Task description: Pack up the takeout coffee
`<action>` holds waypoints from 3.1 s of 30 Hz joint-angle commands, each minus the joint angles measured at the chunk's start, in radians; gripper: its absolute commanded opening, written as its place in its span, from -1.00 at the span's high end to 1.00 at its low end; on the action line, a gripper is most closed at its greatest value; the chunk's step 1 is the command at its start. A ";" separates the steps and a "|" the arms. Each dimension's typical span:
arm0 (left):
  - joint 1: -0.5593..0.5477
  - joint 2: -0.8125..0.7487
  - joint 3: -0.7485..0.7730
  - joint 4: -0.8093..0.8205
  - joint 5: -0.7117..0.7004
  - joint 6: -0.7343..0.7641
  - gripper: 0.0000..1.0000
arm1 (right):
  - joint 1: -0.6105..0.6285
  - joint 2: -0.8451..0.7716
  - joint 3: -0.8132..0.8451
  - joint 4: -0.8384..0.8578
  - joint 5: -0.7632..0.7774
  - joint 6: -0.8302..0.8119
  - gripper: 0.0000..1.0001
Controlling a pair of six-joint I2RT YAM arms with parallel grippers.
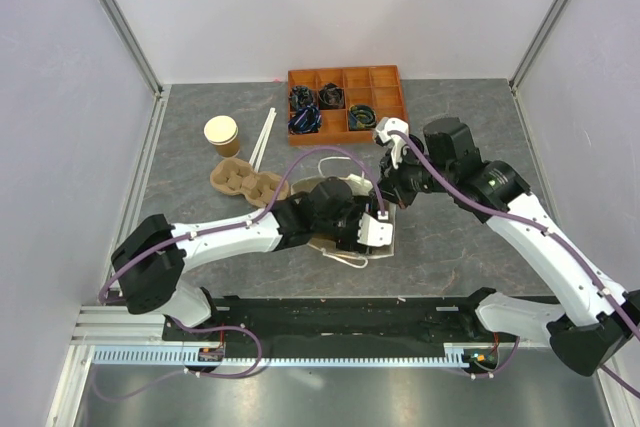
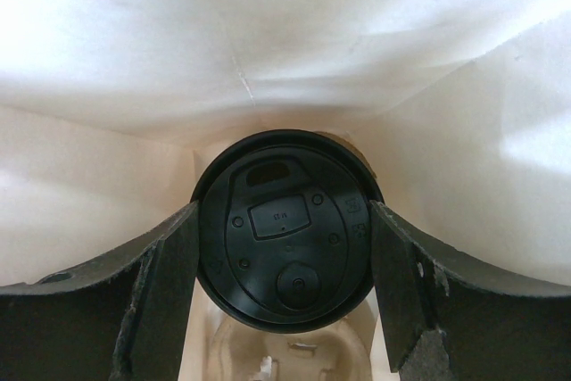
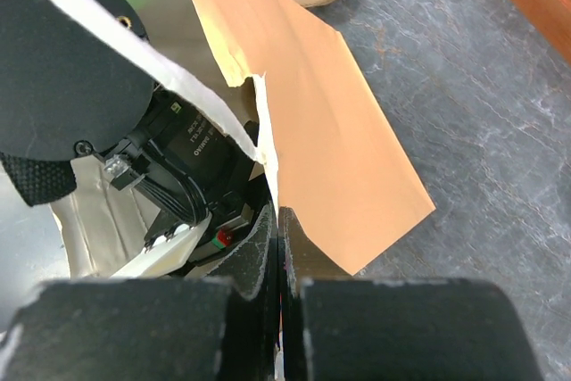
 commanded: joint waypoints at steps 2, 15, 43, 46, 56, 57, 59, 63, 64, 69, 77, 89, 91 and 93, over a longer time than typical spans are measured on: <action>0.001 0.035 -0.106 -0.148 -0.185 -0.017 -0.18 | 0.001 -0.106 -0.054 -0.030 -0.052 -0.046 1.00; -0.025 0.026 -0.083 -0.152 -0.202 -0.042 -0.86 | 0.014 -0.126 -0.074 -0.047 -0.036 -0.069 1.00; -0.029 -0.017 -0.061 -0.122 -0.187 -0.066 -0.61 | 0.017 -0.105 -0.055 -0.055 -0.029 -0.083 1.00; -0.029 -0.021 -0.057 -0.114 -0.188 -0.065 -0.66 | 0.016 -0.105 -0.053 -0.062 -0.031 -0.089 1.00; -0.029 -0.063 -0.031 -0.128 -0.181 -0.066 -0.97 | 0.017 -0.091 -0.041 -0.062 -0.031 -0.081 1.00; -0.029 -0.066 -0.022 -0.143 -0.174 -0.069 -0.97 | 0.017 -0.088 -0.038 -0.064 -0.034 -0.079 1.00; -0.029 -0.066 -0.009 -0.159 -0.161 -0.074 -0.97 | 0.017 -0.080 -0.024 -0.069 -0.039 -0.073 1.00; -0.029 -0.070 0.034 -0.197 -0.147 -0.080 -0.86 | 0.016 -0.071 -0.002 -0.076 -0.062 -0.061 1.00; -0.029 -0.070 0.043 -0.221 -0.142 -0.082 -0.84 | 0.017 -0.068 0.001 -0.079 -0.066 -0.058 1.00; -0.029 -0.081 0.087 -0.289 -0.119 -0.092 -0.83 | 0.016 -0.054 0.015 -0.099 -0.088 -0.041 1.00; -0.029 -0.138 0.095 -0.333 -0.081 -0.099 -0.96 | 0.014 -0.022 0.027 -0.116 -0.117 -0.030 1.00; -0.031 -0.181 0.149 -0.350 -0.056 -0.108 -0.89 | 0.016 0.001 0.024 -0.119 -0.099 -0.049 1.00; -0.031 -0.187 0.153 -0.355 -0.055 -0.105 -0.85 | 0.014 0.006 0.024 -0.121 -0.091 -0.052 1.00; -0.031 -0.199 0.152 -0.358 -0.053 -0.099 -0.80 | 0.014 0.010 0.025 -0.122 -0.088 -0.053 1.00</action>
